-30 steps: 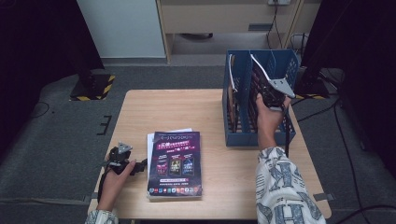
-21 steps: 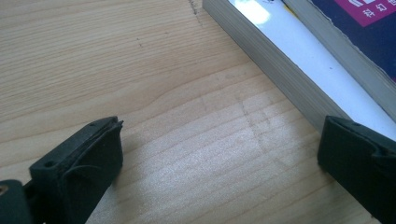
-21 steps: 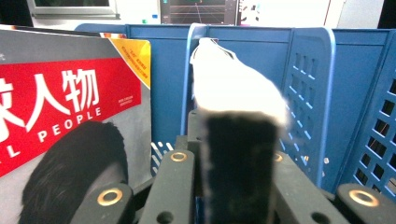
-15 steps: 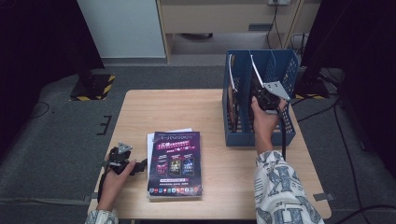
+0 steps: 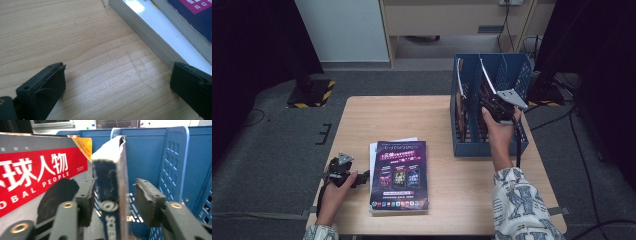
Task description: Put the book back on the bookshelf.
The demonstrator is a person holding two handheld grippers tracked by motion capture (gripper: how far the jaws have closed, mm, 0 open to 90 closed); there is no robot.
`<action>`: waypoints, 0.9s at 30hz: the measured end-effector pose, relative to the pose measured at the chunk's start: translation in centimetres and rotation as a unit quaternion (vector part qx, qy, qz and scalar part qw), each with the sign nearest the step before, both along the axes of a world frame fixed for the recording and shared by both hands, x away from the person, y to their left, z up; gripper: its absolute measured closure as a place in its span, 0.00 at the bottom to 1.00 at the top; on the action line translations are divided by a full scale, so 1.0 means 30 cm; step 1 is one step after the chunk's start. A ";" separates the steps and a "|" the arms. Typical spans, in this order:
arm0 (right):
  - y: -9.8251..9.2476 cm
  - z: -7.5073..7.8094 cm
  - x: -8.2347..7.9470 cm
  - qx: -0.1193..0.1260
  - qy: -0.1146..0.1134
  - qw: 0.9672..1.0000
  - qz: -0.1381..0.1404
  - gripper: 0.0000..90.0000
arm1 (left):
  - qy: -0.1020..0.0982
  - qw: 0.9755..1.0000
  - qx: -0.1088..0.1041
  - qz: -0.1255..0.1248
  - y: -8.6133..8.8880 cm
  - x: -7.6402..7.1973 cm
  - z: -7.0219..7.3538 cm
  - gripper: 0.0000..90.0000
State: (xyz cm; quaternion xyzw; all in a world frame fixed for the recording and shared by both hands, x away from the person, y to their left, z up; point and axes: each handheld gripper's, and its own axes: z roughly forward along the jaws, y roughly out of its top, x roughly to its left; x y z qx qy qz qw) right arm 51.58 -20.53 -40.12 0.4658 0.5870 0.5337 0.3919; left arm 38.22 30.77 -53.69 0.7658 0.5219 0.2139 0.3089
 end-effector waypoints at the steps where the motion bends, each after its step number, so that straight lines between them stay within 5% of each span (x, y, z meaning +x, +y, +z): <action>1: 0.000 0.000 0.000 0.000 0.000 1.000 0.000 0.50 | 0.000 1.000 0.000 0.000 0.000 0.000 0.000 0.00; 14: -0.017 -0.020 -0.085 -0.016 0.021 0.999 0.021 0.26 | 0.000 1.000 0.000 0.001 -0.001 -0.001 0.000 0.00; 18: -0.023 -0.032 -0.101 -0.048 0.022 0.998 0.026 0.29 | 0.000 1.000 0.000 0.001 -0.001 -0.001 0.000 0.00; 27: -0.038 -0.048 -0.128 -0.037 0.031 0.998 0.031 0.26 | 0.000 1.000 0.000 0.001 0.000 -0.001 0.000 0.00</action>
